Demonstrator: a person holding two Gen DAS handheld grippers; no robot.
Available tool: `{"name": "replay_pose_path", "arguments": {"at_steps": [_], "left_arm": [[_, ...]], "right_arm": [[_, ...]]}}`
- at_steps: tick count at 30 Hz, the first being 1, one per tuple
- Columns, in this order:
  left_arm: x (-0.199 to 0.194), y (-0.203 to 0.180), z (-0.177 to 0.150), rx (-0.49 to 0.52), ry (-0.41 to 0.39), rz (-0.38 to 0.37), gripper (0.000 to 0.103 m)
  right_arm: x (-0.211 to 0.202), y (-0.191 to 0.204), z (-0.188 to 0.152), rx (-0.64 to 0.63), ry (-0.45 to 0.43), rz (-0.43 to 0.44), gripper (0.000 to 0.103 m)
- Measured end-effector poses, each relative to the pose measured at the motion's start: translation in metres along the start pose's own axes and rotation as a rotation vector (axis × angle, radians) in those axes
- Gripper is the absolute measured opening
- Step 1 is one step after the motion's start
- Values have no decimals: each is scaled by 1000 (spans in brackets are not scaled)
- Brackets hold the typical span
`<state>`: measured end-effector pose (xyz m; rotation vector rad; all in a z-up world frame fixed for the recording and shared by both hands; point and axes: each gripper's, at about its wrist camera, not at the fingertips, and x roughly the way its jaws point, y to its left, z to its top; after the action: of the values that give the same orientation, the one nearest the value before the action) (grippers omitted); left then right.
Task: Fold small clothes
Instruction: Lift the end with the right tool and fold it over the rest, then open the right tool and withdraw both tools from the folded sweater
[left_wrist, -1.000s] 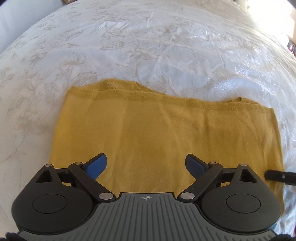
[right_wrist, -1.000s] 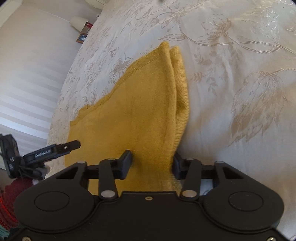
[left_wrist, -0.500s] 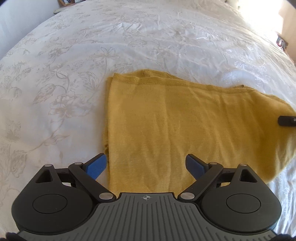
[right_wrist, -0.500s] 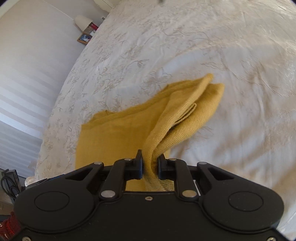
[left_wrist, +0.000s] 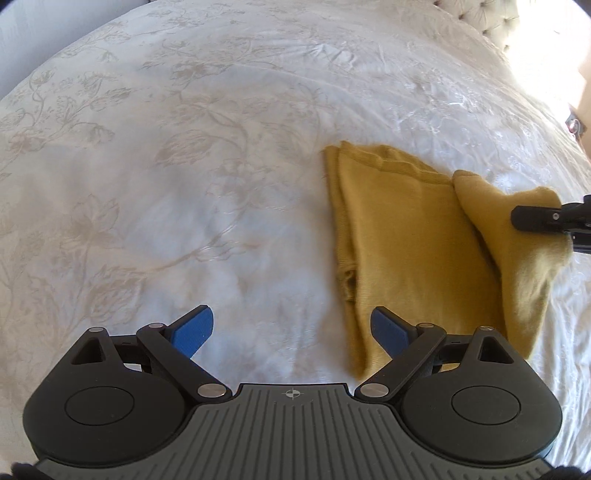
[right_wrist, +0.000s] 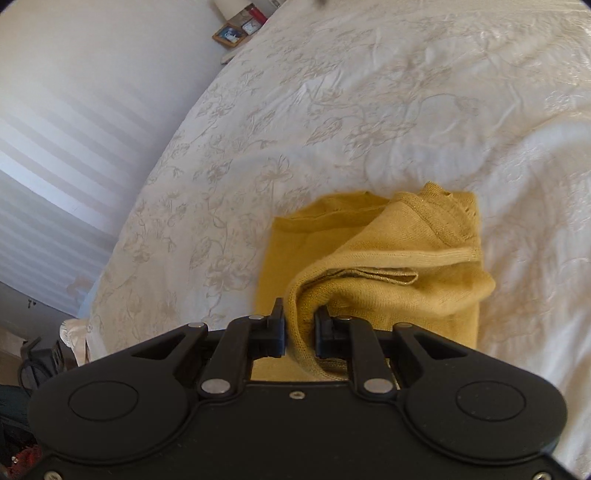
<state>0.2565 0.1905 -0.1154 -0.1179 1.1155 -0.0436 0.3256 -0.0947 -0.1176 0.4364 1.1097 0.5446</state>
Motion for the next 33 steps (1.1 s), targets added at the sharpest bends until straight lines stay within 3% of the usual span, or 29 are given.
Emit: {"name": "replay_pose_path", "arguments": {"at_steps": [7,12,16,19,22,28,30,33], "left_arm": [[-9,46,-3,-61,0,30,93],[-9,58,-6,-83,6,31,93],[-8,58,-5,-87,4,19,93],[-9,57,-5,-87,1,14,93],[-11,53,-4,-78,-4,9,93],[-14,39,5,-31,-21,-3,93],[-14,33,9,-14,-27,-10,93],[-14,20,17,14,-37,-26,93]], "right_arm": [[43,37,-18,-66,63,-71,23],[67,54,-28,-129,108,-148,23],[78,66,-35,-165,131,-139,24],[80,74,-40,-166,138,-95,32],[72,78,-42,-167,105,-64,48],[19,71,-43,-115,-8,78,48],[0,68,-45,-116,-45,80,48],[-20,53,-51,-95,-90,16,47]]}}
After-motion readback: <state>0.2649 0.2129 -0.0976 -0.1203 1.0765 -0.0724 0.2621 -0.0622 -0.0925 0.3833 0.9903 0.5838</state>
